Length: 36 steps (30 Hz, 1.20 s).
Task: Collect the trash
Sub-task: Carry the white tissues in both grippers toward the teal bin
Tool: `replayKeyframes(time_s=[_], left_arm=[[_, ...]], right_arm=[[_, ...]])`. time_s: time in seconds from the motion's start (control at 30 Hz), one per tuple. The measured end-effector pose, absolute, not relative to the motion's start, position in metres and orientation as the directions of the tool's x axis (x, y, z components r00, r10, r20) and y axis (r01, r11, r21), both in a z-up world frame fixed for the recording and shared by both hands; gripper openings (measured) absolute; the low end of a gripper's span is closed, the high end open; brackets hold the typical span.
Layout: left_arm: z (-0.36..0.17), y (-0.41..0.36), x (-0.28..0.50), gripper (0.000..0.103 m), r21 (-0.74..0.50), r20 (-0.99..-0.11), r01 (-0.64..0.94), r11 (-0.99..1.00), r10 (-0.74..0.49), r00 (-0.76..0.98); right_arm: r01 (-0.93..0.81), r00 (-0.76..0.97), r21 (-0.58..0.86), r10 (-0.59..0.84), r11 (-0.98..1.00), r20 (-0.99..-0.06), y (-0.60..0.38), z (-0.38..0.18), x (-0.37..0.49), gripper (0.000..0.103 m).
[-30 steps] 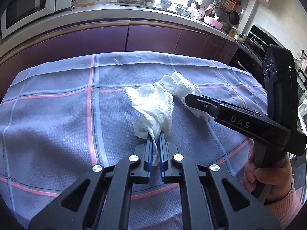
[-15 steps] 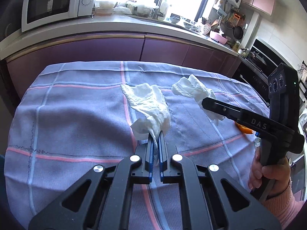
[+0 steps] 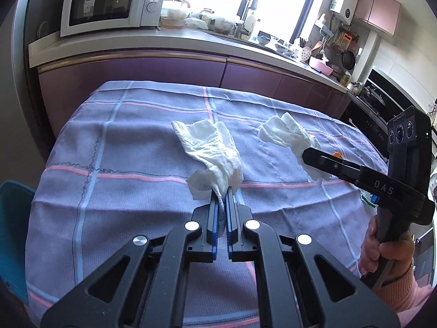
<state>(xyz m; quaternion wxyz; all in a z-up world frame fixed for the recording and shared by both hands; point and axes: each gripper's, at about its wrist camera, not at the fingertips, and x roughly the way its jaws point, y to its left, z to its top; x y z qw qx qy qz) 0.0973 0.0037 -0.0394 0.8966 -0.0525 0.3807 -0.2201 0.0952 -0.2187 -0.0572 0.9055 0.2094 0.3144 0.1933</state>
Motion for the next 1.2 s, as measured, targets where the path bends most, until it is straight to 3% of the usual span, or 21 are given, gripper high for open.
replayKeyframes(time_s=[1.2], left_arm=[[-0.043, 0.080, 0.043, 0.005, -0.257, -0.659, 0.255, 0.932, -0.362, 0.660]], right_arm=[[-0.360, 0.658, 0.497, 0.593, 0.789, -0.464, -0.153, -0.054, 0.070, 0.015]])
